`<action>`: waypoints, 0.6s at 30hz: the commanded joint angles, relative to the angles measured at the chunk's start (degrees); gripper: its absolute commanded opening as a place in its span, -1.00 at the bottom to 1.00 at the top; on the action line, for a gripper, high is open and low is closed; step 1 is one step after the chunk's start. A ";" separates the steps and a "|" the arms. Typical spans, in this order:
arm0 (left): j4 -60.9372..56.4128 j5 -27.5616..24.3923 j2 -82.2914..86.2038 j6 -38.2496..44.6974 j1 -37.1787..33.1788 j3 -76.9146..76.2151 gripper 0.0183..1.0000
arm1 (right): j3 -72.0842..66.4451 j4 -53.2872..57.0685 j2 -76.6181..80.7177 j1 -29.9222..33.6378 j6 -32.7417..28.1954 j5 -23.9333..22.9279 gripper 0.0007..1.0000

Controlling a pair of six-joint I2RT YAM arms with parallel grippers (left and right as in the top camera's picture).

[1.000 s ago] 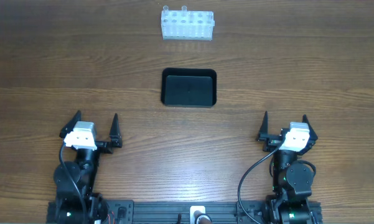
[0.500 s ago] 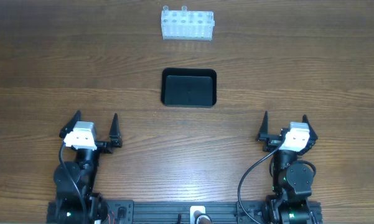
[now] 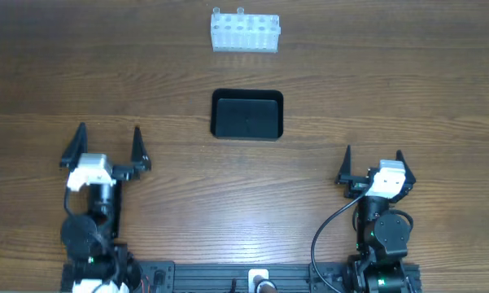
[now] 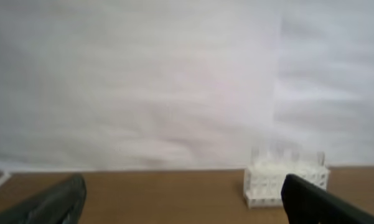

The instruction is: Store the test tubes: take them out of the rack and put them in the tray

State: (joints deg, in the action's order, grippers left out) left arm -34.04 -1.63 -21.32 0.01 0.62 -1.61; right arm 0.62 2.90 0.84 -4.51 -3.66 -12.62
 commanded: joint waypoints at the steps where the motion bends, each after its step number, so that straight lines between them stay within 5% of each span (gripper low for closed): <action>1: -4.33 -2.60 -19.41 1.03 1.55 -9.79 0.99 | -0.33 0.09 -0.50 0.31 -0.26 -0.72 0.98; 11: 10.97 8.74 -52.22 -3.26 15.08 -44.30 1.00 | -0.33 0.09 -0.50 0.31 -0.26 -0.72 0.98; 18: 18.43 9.25 -70.97 -10.91 17.07 -61.05 0.99 | -0.33 0.09 -0.50 0.31 -0.26 -0.72 0.99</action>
State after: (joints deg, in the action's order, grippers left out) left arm -18.70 5.98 -85.91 -5.50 17.54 -56.66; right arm 0.62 2.92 0.73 -4.49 -3.66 -12.64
